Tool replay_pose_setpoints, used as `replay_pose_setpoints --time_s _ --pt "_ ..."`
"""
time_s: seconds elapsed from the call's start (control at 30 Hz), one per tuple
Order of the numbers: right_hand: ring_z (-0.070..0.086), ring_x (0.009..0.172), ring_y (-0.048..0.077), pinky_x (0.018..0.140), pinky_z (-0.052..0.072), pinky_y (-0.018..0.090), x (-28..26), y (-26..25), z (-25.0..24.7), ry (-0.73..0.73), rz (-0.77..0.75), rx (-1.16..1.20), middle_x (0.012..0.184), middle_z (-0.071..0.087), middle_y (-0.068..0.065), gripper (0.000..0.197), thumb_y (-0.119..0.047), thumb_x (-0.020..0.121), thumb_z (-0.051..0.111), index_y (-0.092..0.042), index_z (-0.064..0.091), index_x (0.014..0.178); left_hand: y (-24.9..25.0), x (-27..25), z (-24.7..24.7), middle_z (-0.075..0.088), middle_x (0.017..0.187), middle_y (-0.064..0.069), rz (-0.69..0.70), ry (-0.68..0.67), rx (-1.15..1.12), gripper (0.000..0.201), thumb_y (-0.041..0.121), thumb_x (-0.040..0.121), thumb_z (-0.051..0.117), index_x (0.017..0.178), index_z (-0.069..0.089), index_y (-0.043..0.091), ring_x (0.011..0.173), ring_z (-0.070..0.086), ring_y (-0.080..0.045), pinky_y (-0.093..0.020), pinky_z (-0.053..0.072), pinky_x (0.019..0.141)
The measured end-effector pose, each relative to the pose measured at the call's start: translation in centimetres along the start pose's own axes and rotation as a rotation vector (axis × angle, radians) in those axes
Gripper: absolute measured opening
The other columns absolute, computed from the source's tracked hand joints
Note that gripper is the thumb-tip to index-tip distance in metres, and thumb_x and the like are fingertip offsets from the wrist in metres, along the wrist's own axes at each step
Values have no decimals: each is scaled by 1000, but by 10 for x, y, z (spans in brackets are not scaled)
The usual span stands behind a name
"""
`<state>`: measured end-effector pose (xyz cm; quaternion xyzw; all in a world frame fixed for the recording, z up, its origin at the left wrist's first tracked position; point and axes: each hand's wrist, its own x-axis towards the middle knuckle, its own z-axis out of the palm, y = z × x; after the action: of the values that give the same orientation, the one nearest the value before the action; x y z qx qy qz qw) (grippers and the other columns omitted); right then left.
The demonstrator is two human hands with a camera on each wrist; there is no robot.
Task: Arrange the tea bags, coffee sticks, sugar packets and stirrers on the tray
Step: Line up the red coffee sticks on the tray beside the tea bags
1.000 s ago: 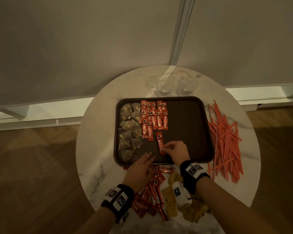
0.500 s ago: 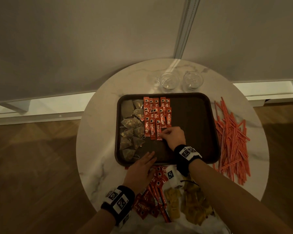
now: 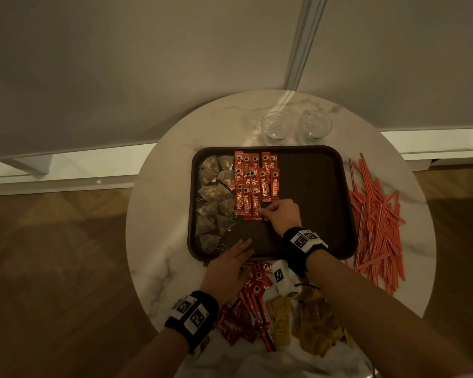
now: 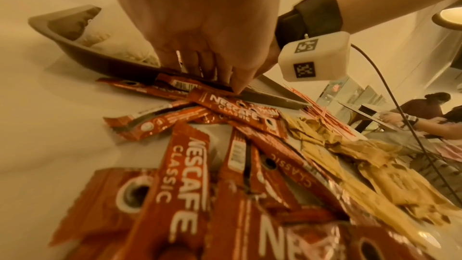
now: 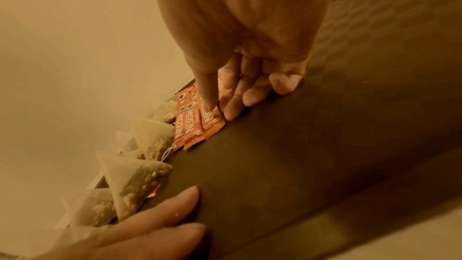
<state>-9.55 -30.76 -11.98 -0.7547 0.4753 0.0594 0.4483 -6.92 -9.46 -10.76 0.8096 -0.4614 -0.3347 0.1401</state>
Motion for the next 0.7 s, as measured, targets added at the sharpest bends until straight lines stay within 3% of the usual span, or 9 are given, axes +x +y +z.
replay_pose_setpoints --time_s 0.1,0.2,0.27,0.33,0.4,0.57,0.7 --pt "65 84 11 77 52 27 -8 3 -3 -2 -19 44 84 72 0 20 -33 86 75 -13 75 83 3 -1 -9 23 160 16 -16 -4 -81 47 33 102 46 149 39 31 148 19 -5 -32 28 119" --pt "63 86 8 71 46 18 -30 6 -9 -8 -83 55 89 70 -2 14 -29 88 73 -15 74 91 1 -11 -16 44 149 8 -14 141 -159 39 24 100 52 138 54 24 137 37 -9 -29 33 115" --pt "62 83 7 71 46 18 -52 9 -13 -15 -137 73 87 69 -3 10 -26 89 71 -16 72 90 -5 -24 -18 57 128 5 -5 257 -184 28 18 98 54 125 64 19 119 48 -10 -29 43 103" --pt "63 78 8 70 48 20 -78 15 -16 -46 -187 98 82 69 -3 8 -23 90 70 -17 71 85 -13 -40 -17 61 107 7 -26 351 -220 18 16 97 57 111 68 18 99 52 -8 -30 47 89" --pt "63 72 8 68 49 19 -106 25 -16 -89 -224 92 78 68 -4 10 -23 91 69 -18 71 82 -21 -56 -12 66 99 5 -81 403 -282 14 16 96 58 104 69 17 89 57 -11 -31 50 81" --pt "61 69 1 61 44 10 -159 51 -7 -212 -240 -38 78 67 -9 13 -28 93 66 -18 74 88 -38 -87 4 67 91 -3 -240 330 -256 14 19 97 57 97 69 12 80 58 -18 -33 48 74" --pt "63 78 10 74 54 27 -178 65 9 -325 -217 -209 84 67 -5 17 -29 96 61 -17 72 94 -41 -103 14 62 74 3 -369 203 -188 22 35 93 61 79 65 19 70 57 -15 -29 42 60"
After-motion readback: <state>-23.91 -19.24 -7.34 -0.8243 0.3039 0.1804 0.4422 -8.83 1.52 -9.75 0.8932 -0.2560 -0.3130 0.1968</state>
